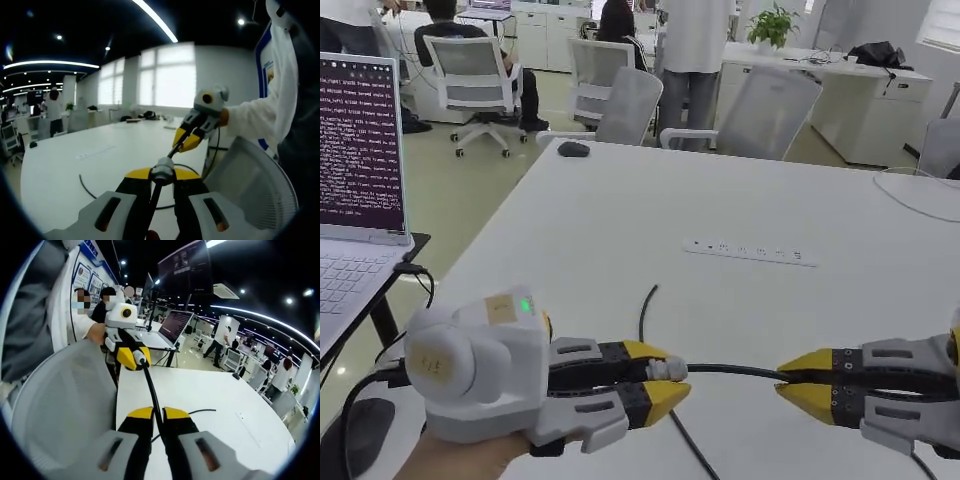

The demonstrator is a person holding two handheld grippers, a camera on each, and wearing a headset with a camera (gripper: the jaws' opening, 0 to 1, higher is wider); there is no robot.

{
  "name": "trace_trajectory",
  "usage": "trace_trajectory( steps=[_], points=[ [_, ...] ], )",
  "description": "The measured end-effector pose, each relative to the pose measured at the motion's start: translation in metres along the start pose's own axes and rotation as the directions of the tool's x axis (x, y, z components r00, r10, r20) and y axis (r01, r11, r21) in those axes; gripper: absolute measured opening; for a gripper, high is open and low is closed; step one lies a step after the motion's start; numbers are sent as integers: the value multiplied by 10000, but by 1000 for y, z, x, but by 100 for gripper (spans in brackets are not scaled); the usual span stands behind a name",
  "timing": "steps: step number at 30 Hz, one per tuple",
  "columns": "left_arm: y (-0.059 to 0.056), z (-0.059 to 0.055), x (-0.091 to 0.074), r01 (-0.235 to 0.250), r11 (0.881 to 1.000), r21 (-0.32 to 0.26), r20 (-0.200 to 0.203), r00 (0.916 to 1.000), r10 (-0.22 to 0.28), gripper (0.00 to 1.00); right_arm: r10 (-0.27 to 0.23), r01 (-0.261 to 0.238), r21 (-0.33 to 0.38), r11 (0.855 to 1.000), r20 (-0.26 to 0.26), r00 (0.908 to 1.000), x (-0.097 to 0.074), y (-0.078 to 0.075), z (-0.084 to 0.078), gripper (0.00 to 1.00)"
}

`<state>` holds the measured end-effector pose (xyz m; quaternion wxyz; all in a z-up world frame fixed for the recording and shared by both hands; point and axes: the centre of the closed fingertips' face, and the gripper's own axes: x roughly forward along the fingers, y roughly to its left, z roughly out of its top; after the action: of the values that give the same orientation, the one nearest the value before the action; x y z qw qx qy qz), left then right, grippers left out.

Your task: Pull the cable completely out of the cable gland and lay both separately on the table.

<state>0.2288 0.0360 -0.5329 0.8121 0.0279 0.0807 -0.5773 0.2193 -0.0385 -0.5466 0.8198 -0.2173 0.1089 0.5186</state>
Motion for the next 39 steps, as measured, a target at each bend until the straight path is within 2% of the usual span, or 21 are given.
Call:
trace_trajectory(
  steps=[5, 9, 11, 14, 18, 21, 24, 27, 30, 35, 39],
  points=[
    [-3, -3, 1, 102, 9998, 161, -174, 9998, -99, 17, 77, -72, 288, 9996, -186, 9998, 2, 5, -7, 5],
    [-9, -2, 3, 324, 9985, 434, -223, 9993, -315, 17, 257, -239, 407, 9989, -463, 9986, 3, 10, -14, 6],
    [-13, -3, 4, 437, 9976, 529, -265, 9988, -423, 17, 427, -392, 610, 9974, -559, 9975, 4, 14, -17, 10],
    [-15, -5, 5, 550, 9965, 631, -414, 9978, -525, 17, 360, -329, 452, 9984, -700, 9969, 7, 13, -20, 15],
    [-16, -10, 6, 587, 9954, 751, -684, 9962, -536, 17, 270, -249, 362, 9990, -591, 9979, 9, 10, -14, 21],
    [-16, -10, 6, 615, 9952, 763, -649, 9963, -566, 17, 173, -163, 227, 9996, -431, 9989, 11, 5, -6, 23],
    [-17, -10, 6, 640, 9950, 773, -647, 9962, -591, 17, 347, -354, -222, 9991, -315, 9989, 16, 6, 5, 24],
    [-17, -11, 6, 657, 9948, 772, -689, 9958, -604, 17, 612, -611, -553, 9966, 12, 9981, 23, 11, 19, 25],
    [-18, -11, 7, 698, 9944, 791, -698, 9955, -644, 17, 932, -928, -990, 9907, -7, 9956, 30, 18, 26, 24],
    [-19, -11, 7, 768, 9938, 805, -717, 9949, -711, 17, 1344, -1353, -1203, 9835, -162, 9908, 39, 26, 26, 16],
    [-19, -13, 7, 761, 9935, 847, -777, 9945, -696, 17, 1566, -1583, -1194, 9801, -230, 9874, 41, 31, 24, 5]
  ],
)
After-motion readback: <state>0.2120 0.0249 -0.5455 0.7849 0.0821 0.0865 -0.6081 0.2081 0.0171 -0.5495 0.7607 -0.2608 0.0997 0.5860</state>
